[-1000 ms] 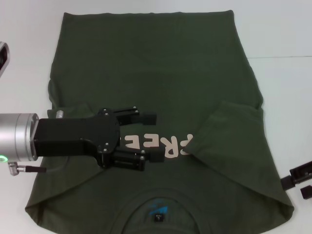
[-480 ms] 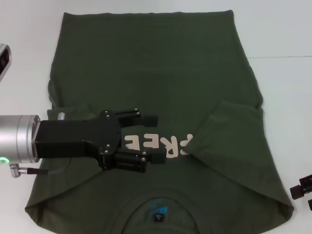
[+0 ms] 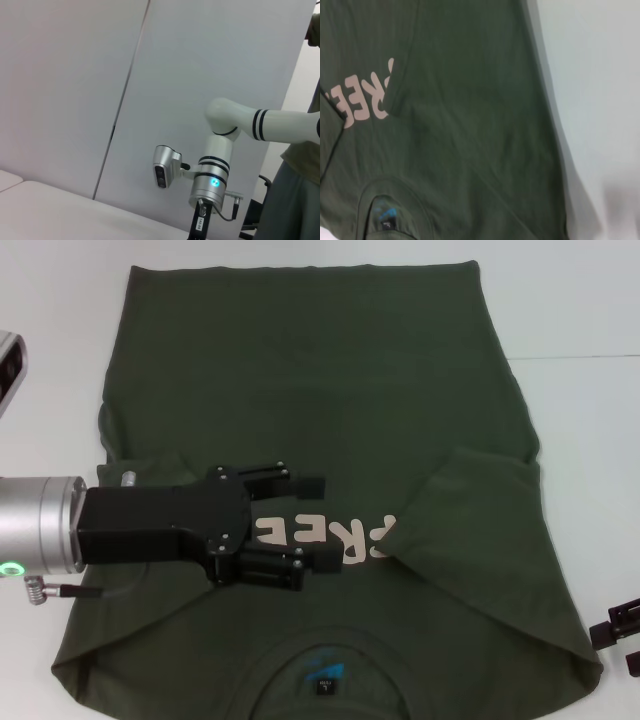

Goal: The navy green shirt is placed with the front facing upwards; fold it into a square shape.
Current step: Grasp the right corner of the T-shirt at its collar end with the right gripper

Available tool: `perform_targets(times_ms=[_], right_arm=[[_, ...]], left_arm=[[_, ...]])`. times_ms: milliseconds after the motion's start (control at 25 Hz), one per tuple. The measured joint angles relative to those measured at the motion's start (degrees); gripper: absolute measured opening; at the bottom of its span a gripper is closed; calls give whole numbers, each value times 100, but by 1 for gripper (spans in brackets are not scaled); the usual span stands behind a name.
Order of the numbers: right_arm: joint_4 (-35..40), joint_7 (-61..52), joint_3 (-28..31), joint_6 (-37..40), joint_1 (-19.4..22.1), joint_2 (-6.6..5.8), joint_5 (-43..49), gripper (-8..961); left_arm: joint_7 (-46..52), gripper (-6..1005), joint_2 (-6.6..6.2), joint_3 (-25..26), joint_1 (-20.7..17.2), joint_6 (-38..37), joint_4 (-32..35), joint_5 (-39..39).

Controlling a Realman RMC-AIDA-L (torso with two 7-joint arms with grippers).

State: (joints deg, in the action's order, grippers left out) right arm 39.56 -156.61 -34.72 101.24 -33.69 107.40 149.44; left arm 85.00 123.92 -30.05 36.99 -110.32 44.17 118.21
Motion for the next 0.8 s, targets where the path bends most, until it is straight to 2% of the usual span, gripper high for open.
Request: perform_targets(times_ms=[800], right_arm=[[-564,72,16,-381,-120,37,-4,708]], left_arm=[[17,936,-9,-1,35,-16,55,0]])
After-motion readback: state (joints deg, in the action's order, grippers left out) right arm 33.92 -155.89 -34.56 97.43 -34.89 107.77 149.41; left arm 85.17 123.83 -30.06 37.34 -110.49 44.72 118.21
